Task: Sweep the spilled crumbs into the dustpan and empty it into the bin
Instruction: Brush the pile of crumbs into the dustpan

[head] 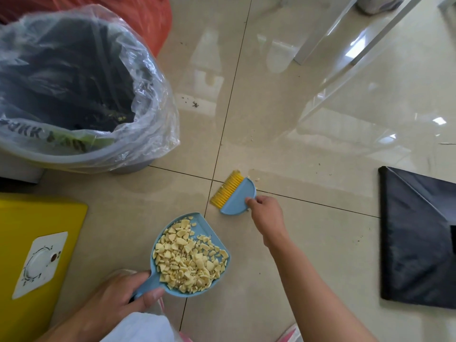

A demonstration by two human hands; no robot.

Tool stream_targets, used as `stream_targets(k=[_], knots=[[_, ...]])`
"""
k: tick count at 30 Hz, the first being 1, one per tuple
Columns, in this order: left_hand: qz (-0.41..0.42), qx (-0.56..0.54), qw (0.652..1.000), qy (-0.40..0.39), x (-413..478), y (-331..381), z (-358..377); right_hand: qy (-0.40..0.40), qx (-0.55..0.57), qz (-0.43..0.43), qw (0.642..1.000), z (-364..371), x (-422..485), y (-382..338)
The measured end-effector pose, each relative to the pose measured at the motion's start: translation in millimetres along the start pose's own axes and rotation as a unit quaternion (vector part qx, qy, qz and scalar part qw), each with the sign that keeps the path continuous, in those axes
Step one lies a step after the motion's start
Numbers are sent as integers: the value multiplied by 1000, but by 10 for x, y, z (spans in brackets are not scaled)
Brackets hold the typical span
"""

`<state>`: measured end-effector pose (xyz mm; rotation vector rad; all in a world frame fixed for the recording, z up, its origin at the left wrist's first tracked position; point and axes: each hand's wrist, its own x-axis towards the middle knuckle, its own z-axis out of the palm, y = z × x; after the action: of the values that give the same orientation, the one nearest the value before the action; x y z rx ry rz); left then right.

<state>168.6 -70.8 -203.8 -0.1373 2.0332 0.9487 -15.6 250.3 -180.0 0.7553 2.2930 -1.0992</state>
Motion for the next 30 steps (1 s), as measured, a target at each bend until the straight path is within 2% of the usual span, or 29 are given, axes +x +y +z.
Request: stream_targets(k=[4,10,13,16,20,23,27,30], knots=[[64,-15,998,11,80,124,-21,15,31,28,999,-168,-107,211],[68,14,997,29,91,208,-24,-25,175,6,984,-294,-123,-113],[68,40,996,34,99,196,-18,-16,163,-6,986,-174,114,-309],[66,23,997,32,70,224,-42,14,119,26,992,-80,282,-204],[69,8,997,34,55,277,-77,39,143,79,986,-176,141,160],[73,6,997,32,63,322,-85,22,197,97,975,-306,-102,310],[69,6,997,38,70,369,-86,7,244,53,968,-452,-320,127],[74,10,997,36,66,348,-88,32,151,-54,987,-540,-315,-268]])
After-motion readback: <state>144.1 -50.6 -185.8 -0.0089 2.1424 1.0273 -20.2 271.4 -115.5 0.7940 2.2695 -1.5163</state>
